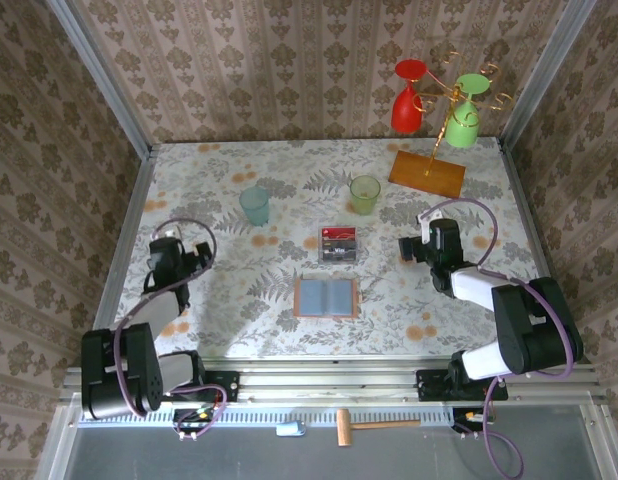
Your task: Take the credit cards out of the card holder
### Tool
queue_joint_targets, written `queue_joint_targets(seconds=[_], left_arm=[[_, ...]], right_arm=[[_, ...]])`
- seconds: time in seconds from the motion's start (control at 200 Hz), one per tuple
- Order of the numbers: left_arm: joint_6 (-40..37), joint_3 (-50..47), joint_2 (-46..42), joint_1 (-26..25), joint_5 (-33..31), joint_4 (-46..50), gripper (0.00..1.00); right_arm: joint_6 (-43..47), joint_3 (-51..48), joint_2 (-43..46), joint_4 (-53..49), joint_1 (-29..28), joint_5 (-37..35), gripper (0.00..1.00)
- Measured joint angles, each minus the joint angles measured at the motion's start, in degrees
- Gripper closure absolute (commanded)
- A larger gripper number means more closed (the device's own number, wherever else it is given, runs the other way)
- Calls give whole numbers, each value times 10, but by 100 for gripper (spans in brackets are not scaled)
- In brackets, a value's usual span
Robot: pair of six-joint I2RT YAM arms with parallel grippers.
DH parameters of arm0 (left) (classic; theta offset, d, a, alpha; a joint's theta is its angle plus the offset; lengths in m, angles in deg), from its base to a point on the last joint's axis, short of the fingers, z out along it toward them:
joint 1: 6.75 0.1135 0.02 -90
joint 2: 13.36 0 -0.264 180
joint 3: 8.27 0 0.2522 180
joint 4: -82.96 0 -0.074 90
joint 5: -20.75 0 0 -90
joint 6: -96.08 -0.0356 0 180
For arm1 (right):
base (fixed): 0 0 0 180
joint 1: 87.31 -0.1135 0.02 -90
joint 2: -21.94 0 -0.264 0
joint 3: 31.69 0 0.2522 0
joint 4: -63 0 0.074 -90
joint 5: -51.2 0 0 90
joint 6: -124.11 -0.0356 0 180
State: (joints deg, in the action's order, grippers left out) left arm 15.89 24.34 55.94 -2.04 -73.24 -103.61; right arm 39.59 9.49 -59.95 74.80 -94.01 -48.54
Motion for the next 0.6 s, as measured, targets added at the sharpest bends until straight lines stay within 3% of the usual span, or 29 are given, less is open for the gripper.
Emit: queue_joint_targets(seconds=[0.24, 0.415, 0.6], left_arm=[[-35, -12, 107, 10, 50, -223, 0], [-69, 11, 153, 1, 89, -269, 0], [-112, 26, 196, -59, 71, -292, 0]], right_arm=[[-48, -7, -38, 119, 50, 32, 0], [-59, -35, -54, 177, 57, 53, 0], [-62, -36, -54, 199, 57, 59, 0]])
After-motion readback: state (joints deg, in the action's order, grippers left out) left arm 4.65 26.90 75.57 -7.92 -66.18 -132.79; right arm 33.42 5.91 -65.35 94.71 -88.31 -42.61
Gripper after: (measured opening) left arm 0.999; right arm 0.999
